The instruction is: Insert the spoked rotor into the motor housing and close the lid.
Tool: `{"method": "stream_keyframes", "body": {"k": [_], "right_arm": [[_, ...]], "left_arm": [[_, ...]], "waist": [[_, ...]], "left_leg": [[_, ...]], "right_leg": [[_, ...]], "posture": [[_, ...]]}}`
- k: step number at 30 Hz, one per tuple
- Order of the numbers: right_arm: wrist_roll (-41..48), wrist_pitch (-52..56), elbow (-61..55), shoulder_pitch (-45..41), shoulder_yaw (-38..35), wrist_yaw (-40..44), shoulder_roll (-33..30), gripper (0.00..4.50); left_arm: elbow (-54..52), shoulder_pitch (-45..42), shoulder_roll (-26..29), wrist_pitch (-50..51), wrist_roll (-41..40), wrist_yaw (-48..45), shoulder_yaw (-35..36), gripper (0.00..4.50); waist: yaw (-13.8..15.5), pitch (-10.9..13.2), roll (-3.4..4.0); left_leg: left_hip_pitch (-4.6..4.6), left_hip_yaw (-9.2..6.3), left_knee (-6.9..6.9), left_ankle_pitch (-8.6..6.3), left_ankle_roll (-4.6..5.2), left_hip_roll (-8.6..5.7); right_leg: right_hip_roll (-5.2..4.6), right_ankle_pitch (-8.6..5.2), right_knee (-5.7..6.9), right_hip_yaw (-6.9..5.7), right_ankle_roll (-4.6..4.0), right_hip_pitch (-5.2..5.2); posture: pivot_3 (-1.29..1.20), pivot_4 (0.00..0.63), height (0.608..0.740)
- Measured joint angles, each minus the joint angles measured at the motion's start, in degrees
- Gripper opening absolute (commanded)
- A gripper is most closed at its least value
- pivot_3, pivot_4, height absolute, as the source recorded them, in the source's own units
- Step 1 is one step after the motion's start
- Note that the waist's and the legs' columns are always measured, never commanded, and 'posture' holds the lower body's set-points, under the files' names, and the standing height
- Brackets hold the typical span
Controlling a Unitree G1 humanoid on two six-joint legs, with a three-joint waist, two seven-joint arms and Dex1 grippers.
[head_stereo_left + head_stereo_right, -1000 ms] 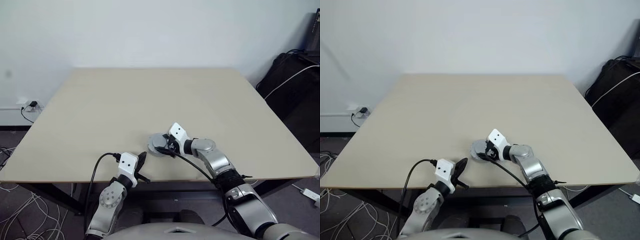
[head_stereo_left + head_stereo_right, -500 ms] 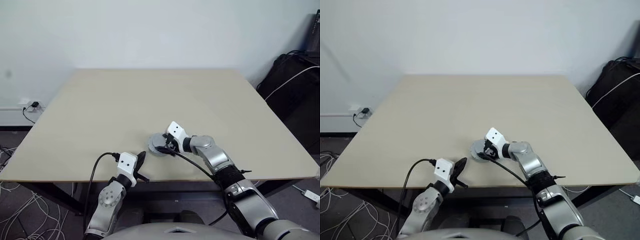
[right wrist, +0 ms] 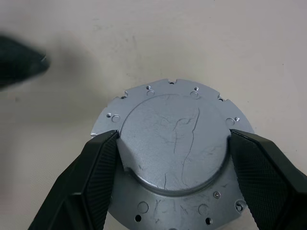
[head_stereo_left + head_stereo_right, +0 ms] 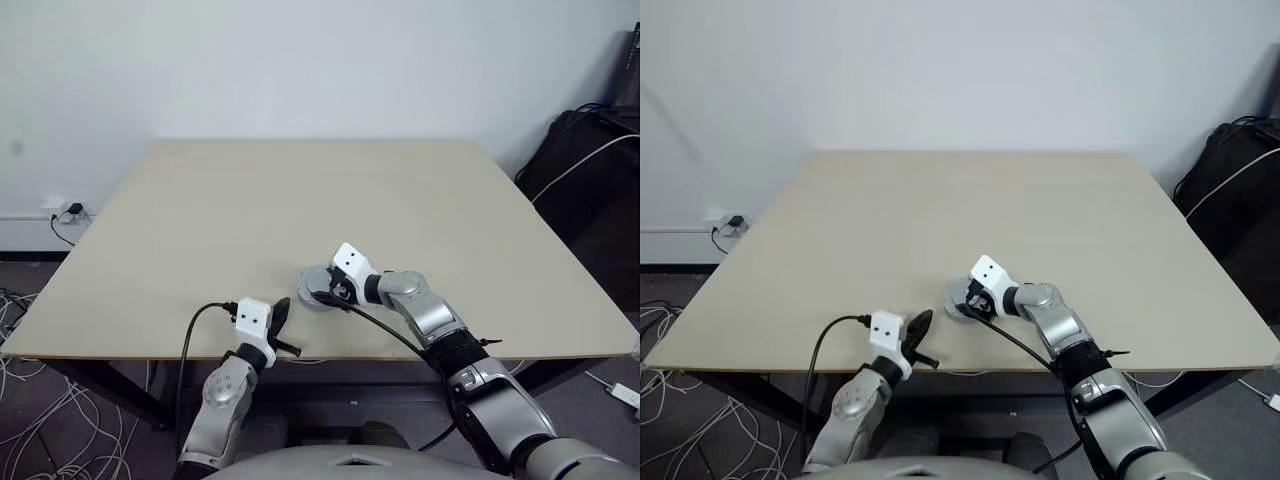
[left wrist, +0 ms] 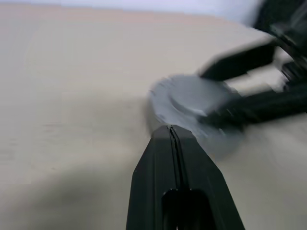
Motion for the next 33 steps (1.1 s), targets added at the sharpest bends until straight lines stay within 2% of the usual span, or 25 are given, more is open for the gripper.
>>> {"method": "stream_keyframes", "body": {"k": [3,7,12,18,24,33], "right_arm": [[0.03,0.08,-0.11,0.07,0.0,-0.1,0.04,3.28],[0.12,0.18,-0.28,0.15,0.03,-0.07,0.12,3.28],[0.12,0.84,-0.73,0.22,0.0,-0.16,0.22,3.28],[0.13,1.35,-1.46,0.41,0.02,-0.27,0.67,3.28],[0.14,1.49,-2.34,0.86,-0.06,-0.32,0.8,3.28],[0.14,2.4,-3.85,1.48,-0.09,-0.63,0.94,3.28]], "left_arm": [[-3.26,-5.37,-1.46,10.89,-1.54,3.37,2.39,0.0],[-3.76,-11.28,-1.25,18.94,-4.12,3.01,4.56,0.0],[-0.89,-19.26,1.09,28.45,-11.6,-3.88,7.61,0.0],[10.17,-28.28,7.15,38.6,-13.95,-12.35,6.69,0.0],[18.01,-33.39,8.89,41.98,-13.98,-18.07,6.36,0.0],[24.07,-38.47,8.6,42.96,-13.47,-23.82,3.62,0.0]], "waist": [[0.02,0.01,-0.02],[-0.09,0.03,-0.06],[-0.29,0.11,-0.17],[-0.72,0.23,-0.27],[-0.89,0.4,-0.44],[-0.92,0.47,-0.5]], "left_leg": [[0.03,-0.01,0.01,0.0,0.0,0.0],[0.16,-0.03,0.01,0.01,-0.01,0.0],[0.24,-0.04,0.01,0.01,-0.01,0.0],[0.3,-0.11,-0.01,0.06,-0.11,-0.01],[0.29,-0.14,-0.15,0.18,-0.31,-0.01],[0.18,-0.14,-0.37,0.19,-0.32,-0.01]], "right_leg": [[0.01,0.02,0.0,-0.03,0.03,0.03],[0.06,0.04,-0.11,-0.02,0.01,0.18],[0.07,0.16,-0.18,-0.03,-0.15,0.29],[0.18,0.21,-0.24,0.01,-0.22,0.34],[0.19,0.21,-0.33,0.06,-0.26,0.3],[0.16,0.15,-0.34,0.08,-0.37,0.06]], "posture": [[0.0,0.0,0.74],[0.0,0.0,0.74],[0.0,0.0,0.74],[0.0,0.0,0.74],[0.0,0.0,0.74],[0.0,0.0,0.74]]}}
